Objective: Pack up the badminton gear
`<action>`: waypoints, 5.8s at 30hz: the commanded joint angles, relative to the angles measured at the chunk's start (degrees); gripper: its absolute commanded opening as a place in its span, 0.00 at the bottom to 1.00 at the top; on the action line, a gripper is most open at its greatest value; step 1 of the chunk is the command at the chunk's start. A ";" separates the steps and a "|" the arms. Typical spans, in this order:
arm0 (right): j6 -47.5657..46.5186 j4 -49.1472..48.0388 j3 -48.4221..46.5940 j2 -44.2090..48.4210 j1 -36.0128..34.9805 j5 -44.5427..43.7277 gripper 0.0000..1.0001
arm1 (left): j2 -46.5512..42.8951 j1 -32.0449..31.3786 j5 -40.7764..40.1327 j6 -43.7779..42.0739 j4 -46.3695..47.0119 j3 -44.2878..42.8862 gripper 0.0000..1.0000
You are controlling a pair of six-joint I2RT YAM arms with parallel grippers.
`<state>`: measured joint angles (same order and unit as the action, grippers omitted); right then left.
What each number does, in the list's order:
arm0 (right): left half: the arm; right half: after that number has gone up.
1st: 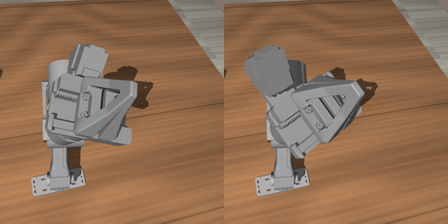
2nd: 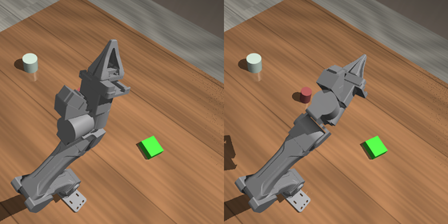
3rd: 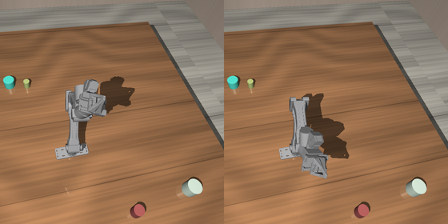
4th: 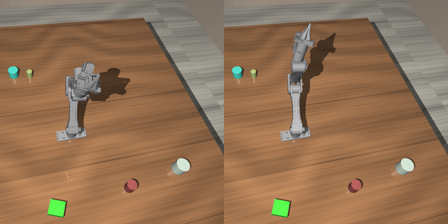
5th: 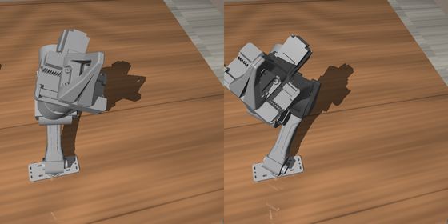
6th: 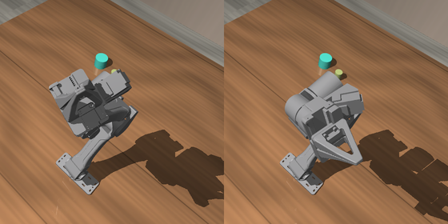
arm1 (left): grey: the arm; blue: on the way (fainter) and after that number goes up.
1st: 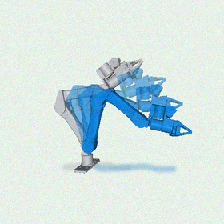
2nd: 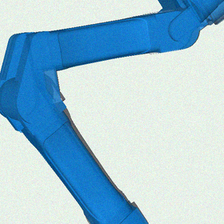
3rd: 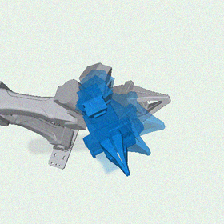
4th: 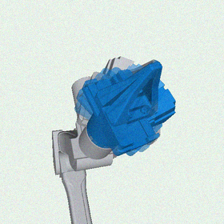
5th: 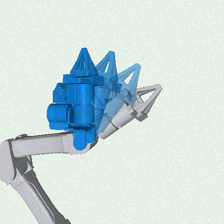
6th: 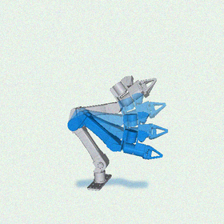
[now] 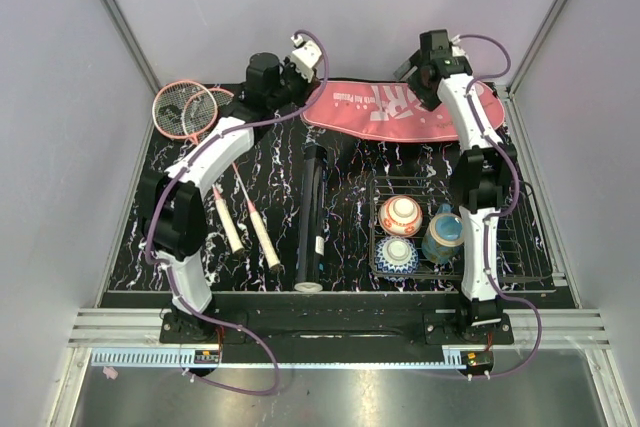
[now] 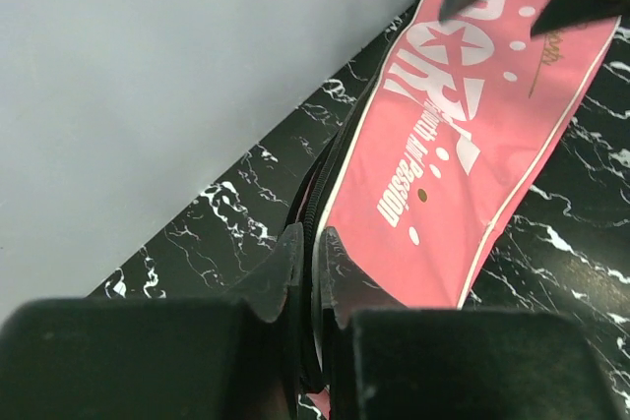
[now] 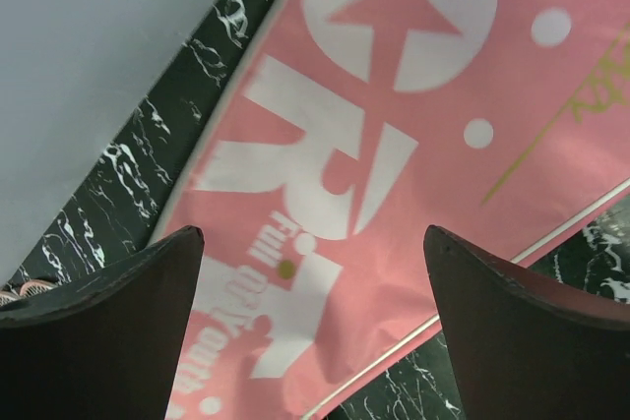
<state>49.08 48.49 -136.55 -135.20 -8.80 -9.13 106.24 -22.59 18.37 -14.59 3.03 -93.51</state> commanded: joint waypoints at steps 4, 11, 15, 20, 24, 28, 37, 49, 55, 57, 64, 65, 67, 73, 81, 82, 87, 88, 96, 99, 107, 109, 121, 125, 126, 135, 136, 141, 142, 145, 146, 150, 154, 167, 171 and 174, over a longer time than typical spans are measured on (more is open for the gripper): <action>-7.76 3.81 -8.11 1.25 -2.36 -8.10 0.99 | -7.88 -3.69 -2.11 -6.32 3.66 3.33 0.00; -11.99 3.02 -10.75 -0.94 -5.26 -6.70 0.98 | -11.31 -6.59 -4.84 -8.09 3.21 5.62 0.00; -12.08 1.52 -11.28 -1.65 -6.76 -6.61 0.95 | -12.28 -7.90 -5.36 -8.53 2.86 6.15 0.00; -9.54 1.17 -10.23 -2.09 -7.72 -5.21 0.87 | -12.37 -9.31 -6.42 -9.58 1.63 5.63 0.00; -7.86 0.38 -8.73 -2.09 -8.60 -4.67 0.78 | -12.54 -10.37 -7.03 -10.11 1.28 5.45 0.00; -6.02 -0.76 -8.73 -2.09 -8.60 -5.02 0.73 | -13.16 -11.16 -7.39 -10.55 0.58 5.71 0.00; 6.10 -1.56 -5.83 -1.03 -8.52 4.35 0.56 | -15.62 -12.57 -7.82 -10.02 0.05 7.56 0.00; 5.43 -7.61 -0.91 4.41 -8.78 4.12 0.00 | -17.64 -13.53 -8.97 -7.92 -1.53 11.24 0.00; 2.77 -19.19 14.14 15.47 -8.69 5.77 0.00 | -19.31 -12.22 -11.34 5.42 -1.88 15.64 0.11; 3.65 -29.91 21.29 21.62 -8.69 7.53 0.00 | -19.05 -10.29 -8.19 13.57 -5.20 14.42 0.41; 0.94 -47.13 40.88 31.74 -8.69 10.78 0.00 | -22.65 -1.42 14.36 36.89 -1.90 16.87 0.63; 0.32 -49.00 43.01 33.92 -8.78 11.32 0.00 | -22.56 -0.62 15.46 39.09 -1.45 16.27 0.63; -1.96 -55.92 49.15 35.87 -8.61 13.77 0.00 | -21.86 2.01 19.39 45.59 -1.89 14.86 0.69; -6.80 -70.51 61.64 40.88 -8.43 21.25 0.00 | -18.44 4.13 21.99 53.62 -1.69 10.12 0.88; -7.86 -83.11 73.26 47.21 -8.43 24.32 0.00 | -6.05 -0.96 13.99 47.20 -10.76 3.08 0.95; -7.77 -84.16 74.75 47.57 -8.52 24.59 0.00 | -5.00 -2.36 11.19 47.11 -11.20 2.64 0.95; -7.86 -85.93 79.77 51.60 -8.43 26.00 0.00 | -0.60 -3.78 7.38 47.20 -11.55 0.53 0.91; -8.03 -86.37 81.51 52.22 -8.52 26.09 0.00 | -0.33 -3.78 8.43 47.54 -11.20 0.35 0.87; -7.77 -90.14 88.29 54.86 -8.43 28.10 0.00 | 2.57 -4.66 21.61 56.94 2.49 4.65 0.91; -7.07 -91.46 90.05 55.04 -8.43 28.98 0.00 | 3.97 -4.92 21.54 56.87 2.08 4.22 0.86; -5.57 -91.56 93.66 57.94 -8.34 29.25 0.00 | 11.01 -5.45 13.80 48.62 -12.60 -7.02 0.64; -5.57 -90.68 94.01 58.99 -8.43 29.08 0.00 | 11.97 -5.80 12.04 47.73 -13.57 -8.26 0.64; -9.52 -67.24 89.72 61.37 -8.52 23.37 0.00 | 6.54 -8.26 2.20 41.22 -15.34 -6.60 0.00; -12.59 -52.73 81.99 58.39 -8.52 20.46 0.16 | 4.60 -9.40 0.18 40.69 -14.63 -4.92 0.00; -13.48 -48.79 78.06 57.51 -8.43 20.64 0.23 | 4.42 -9.84 -0.35 40.52 -14.54 -4.84 0.00; -20.51 -23.10 51.49 42.14 -8.52 15.81 0.82 | 4.24 -11.07 -1.41 39.99 -15.15 -5.01 0.00; -20.95 -22.39 49.91 41.16 -8.52 15.46 0.82 | 4.24 -11.16 -1.58 39.90 -15.24 -5.01 0.00; -19.73 -17.21 42.08 36.42 -8.78 10.89 0.74 | 4.24 -11.42 -2.55 39.99 -16.03 -5.54 0.00; -19.55 -17.20 41.63 35.45 -8.87 11.06 0.73 | 4.24 -11.42 -2.72 39.99 -16.21 -5.71 0.00; -19.20 -18.08 40.67 34.56 -9.48 9.92 0.72 | 4.51 -11.60 -3.08 39.82 -16.65 -6.33 0.00; -19.28 -18.17 39.88 34.39 -9.66 9.83 0.72 | 4.59 -11.69 -3.08 39.81 -16.82 -6.50 0.00; -18.85 -17.73 38.29 32.90 -10.36 8.08 0.72 | 4.86 -12.21 -3.87 40.25 -16.91 -6.94 0.00; -18.14 -17.29 37.85 33.24 -11.15 6.94 0.72 | 5.03 -13.00 -5.54 40.43 -17.35 -7.73 0.00; -15.51 -19.39 43.73 39.48 -12.56 5.61 0.75 | 6.62 -15.03 -12.92 41.40 -22.36 -10.72 0.00; -15.15 -20.28 44.35 41.15 -12.65 5.17 0.74 | 6.79 -15.38 -13.53 41.22 -22.45 -10.90 0.00; -14.89 -20.28 43.74 40.28 -12.74 5.17 0.74 | 6.62 -15.47 -13.62 41.22 -22.63 -11.07 0.00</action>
<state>33.50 30.74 -92.20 -97.14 -20.95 -2.44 113.80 -37.60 6.28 26.55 -22.02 -101.27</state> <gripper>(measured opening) 0.743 0.091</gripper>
